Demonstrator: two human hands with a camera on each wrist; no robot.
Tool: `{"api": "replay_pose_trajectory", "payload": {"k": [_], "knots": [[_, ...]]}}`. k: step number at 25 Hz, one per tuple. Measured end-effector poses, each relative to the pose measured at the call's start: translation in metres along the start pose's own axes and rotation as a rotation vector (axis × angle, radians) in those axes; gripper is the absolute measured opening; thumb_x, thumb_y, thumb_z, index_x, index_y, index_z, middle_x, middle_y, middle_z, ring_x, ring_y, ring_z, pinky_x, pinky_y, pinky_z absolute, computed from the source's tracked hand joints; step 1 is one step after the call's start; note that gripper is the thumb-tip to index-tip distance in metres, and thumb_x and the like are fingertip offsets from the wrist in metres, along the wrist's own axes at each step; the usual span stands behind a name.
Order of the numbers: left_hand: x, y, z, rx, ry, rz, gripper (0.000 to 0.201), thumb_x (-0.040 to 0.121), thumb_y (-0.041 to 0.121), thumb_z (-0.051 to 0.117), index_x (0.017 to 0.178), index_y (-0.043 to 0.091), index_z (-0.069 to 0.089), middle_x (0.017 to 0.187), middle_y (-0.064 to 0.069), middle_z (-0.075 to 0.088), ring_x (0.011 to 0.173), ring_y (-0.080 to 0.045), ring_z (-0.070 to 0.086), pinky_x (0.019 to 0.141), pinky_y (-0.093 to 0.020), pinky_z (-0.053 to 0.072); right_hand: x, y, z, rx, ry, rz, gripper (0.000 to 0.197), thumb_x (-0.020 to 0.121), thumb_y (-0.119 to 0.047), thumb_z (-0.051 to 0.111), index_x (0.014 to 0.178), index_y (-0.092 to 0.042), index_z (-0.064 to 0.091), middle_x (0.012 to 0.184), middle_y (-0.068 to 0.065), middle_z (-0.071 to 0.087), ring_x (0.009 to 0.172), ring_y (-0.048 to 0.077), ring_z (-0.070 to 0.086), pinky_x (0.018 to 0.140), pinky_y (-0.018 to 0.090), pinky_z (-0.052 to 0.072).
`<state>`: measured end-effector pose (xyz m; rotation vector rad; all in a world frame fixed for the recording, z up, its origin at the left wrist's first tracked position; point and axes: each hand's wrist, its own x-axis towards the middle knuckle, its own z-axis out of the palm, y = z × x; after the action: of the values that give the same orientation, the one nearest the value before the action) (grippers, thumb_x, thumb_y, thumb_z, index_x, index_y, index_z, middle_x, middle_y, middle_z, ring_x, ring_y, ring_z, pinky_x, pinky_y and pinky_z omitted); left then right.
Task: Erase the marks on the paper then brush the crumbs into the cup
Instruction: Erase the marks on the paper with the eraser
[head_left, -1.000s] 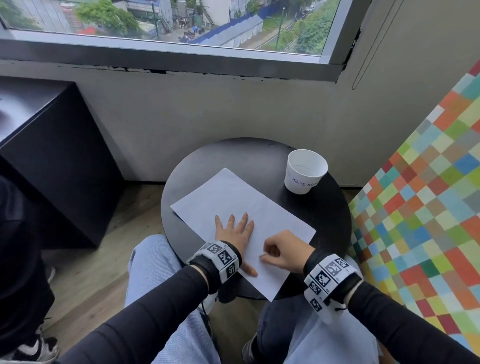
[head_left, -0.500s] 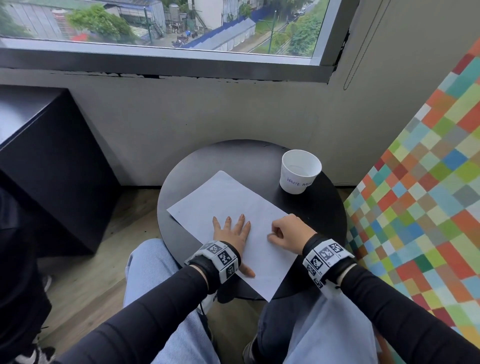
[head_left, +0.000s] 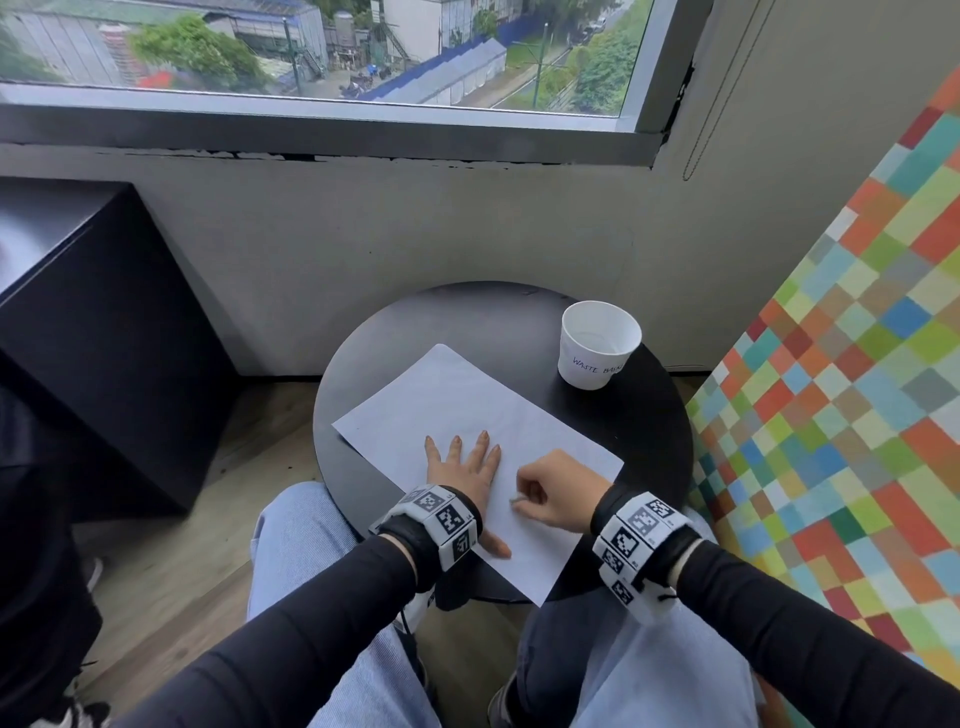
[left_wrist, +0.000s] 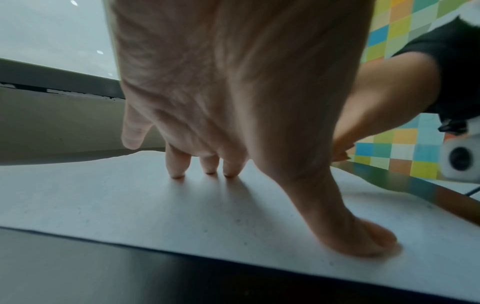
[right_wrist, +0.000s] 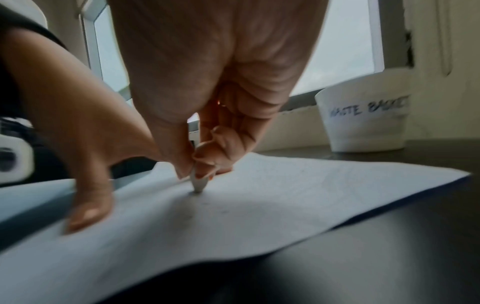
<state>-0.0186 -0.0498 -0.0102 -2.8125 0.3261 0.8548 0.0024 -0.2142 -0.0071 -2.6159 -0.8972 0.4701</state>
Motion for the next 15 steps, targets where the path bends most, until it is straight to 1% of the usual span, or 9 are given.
{"api": "replay_pose_trajectory", "payload": {"k": [2, 5, 7, 8, 9, 10, 12, 14, 15], "knots": [[0.0, -0.001, 0.0, 0.009, 0.0, 0.004, 0.137, 0.068, 0.082, 0.062, 0.154, 0.016, -0.022, 0.162, -0.005, -0.025, 0.151, -0.037, -0.01, 0.113, -0.069, -0.004, 0.001, 0.003, -0.004, -0.006, -0.024, 0.012, 0.02, 0.084, -0.025, 0.065, 0.073, -0.009, 0.064, 0.062, -0.003, 0.056, 0.061, 0.013, 0.05, 0.061, 0.022, 0.036], [-0.001, -0.001, -0.001, -0.002, -0.006, 0.011, 0.136, 0.069, 0.081, 0.062, 0.154, 0.017, -0.022, 0.162, -0.005, -0.026, 0.15, -0.037, -0.011, 0.113, -0.069, -0.005, 0.012, 0.023, -0.022, -0.077, 0.097, 0.154, 0.019, 0.085, -0.024, 0.06, 0.073, -0.01, 0.061, 0.073, 0.007, 0.064, 0.07, 0.022, 0.053, 0.064, 0.026, 0.041], [-0.001, -0.001, -0.001, 0.0, -0.007, 0.008, 0.136, 0.068, 0.082, 0.062, 0.153, 0.016, -0.022, 0.162, -0.005, -0.026, 0.15, -0.038, -0.011, 0.113, -0.069, -0.004, 0.011, 0.012, -0.011, -0.066, 0.053, 0.107, 0.018, 0.085, -0.023, 0.059, 0.073, -0.01, 0.06, 0.073, 0.008, 0.064, 0.069, 0.023, 0.053, 0.067, 0.028, 0.044], [-0.001, 0.0, -0.001, 0.002, -0.004, 0.007, 0.137, 0.068, 0.083, 0.061, 0.154, 0.016, -0.022, 0.162, -0.005, -0.025, 0.15, -0.038, -0.011, 0.113, -0.069, -0.004, 0.006, -0.001, -0.003, -0.056, -0.007, 0.03, 0.018, 0.085, -0.023, 0.06, 0.073, -0.01, 0.06, 0.068, 0.004, 0.061, 0.065, 0.021, 0.052, 0.066, 0.028, 0.043], [0.0, -0.001, 0.0, 0.005, -0.001, 0.007, 0.137, 0.068, 0.083, 0.061, 0.154, 0.016, -0.022, 0.162, -0.005, -0.025, 0.15, -0.038, -0.01, 0.113, -0.069, -0.004, 0.001, -0.01, 0.004, -0.02, -0.058, -0.036, 0.019, 0.085, -0.023, 0.062, 0.072, -0.01, 0.06, 0.064, 0.0, 0.058, 0.062, 0.017, 0.05, 0.063, 0.025, 0.04], [0.0, -0.001, 0.0, 0.007, 0.002, 0.008, 0.137, 0.067, 0.084, 0.06, 0.154, 0.016, -0.022, 0.162, -0.005, -0.025, 0.15, -0.038, -0.01, 0.113, -0.069, -0.004, 0.0, -0.011, 0.004, 0.008, -0.077, -0.055, 0.019, 0.085, -0.024, 0.064, 0.071, -0.01, 0.061, 0.062, -0.003, 0.055, 0.059, 0.013, 0.047, 0.061, 0.021, 0.037], [-0.001, -0.001, 0.0, 0.004, 0.004, 0.014, 0.137, 0.068, 0.083, 0.06, 0.154, 0.016, -0.022, 0.162, -0.005, -0.026, 0.15, -0.037, -0.01, 0.114, -0.069, -0.005, 0.008, 0.007, -0.009, -0.006, -0.003, 0.044, 0.02, 0.084, -0.025, 0.065, 0.071, -0.011, 0.061, 0.063, -0.001, 0.057, 0.061, 0.012, 0.047, 0.062, 0.022, 0.036], [-0.001, -0.002, 0.001, -0.003, 0.0, 0.02, 0.136, 0.068, 0.082, 0.061, 0.154, 0.017, -0.022, 0.162, -0.005, -0.026, 0.15, -0.037, -0.011, 0.114, -0.069, -0.005, 0.015, 0.021, -0.019, -0.029, 0.105, 0.143, 0.018, 0.084, -0.023, 0.062, 0.069, -0.014, 0.057, 0.067, 0.004, 0.06, 0.064, 0.017, 0.049, 0.063, 0.024, 0.036], [-0.001, -0.002, 0.001, -0.005, -0.002, 0.02, 0.136, 0.068, 0.082, 0.061, 0.154, 0.017, -0.022, 0.162, -0.005, -0.026, 0.15, -0.037, -0.011, 0.113, -0.069, -0.005, 0.016, 0.02, -0.017, -0.026, 0.114, 0.152, 0.018, 0.084, -0.022, 0.062, 0.068, -0.015, 0.056, 0.068, 0.006, 0.062, 0.065, 0.019, 0.049, 0.064, 0.025, 0.039]]}}
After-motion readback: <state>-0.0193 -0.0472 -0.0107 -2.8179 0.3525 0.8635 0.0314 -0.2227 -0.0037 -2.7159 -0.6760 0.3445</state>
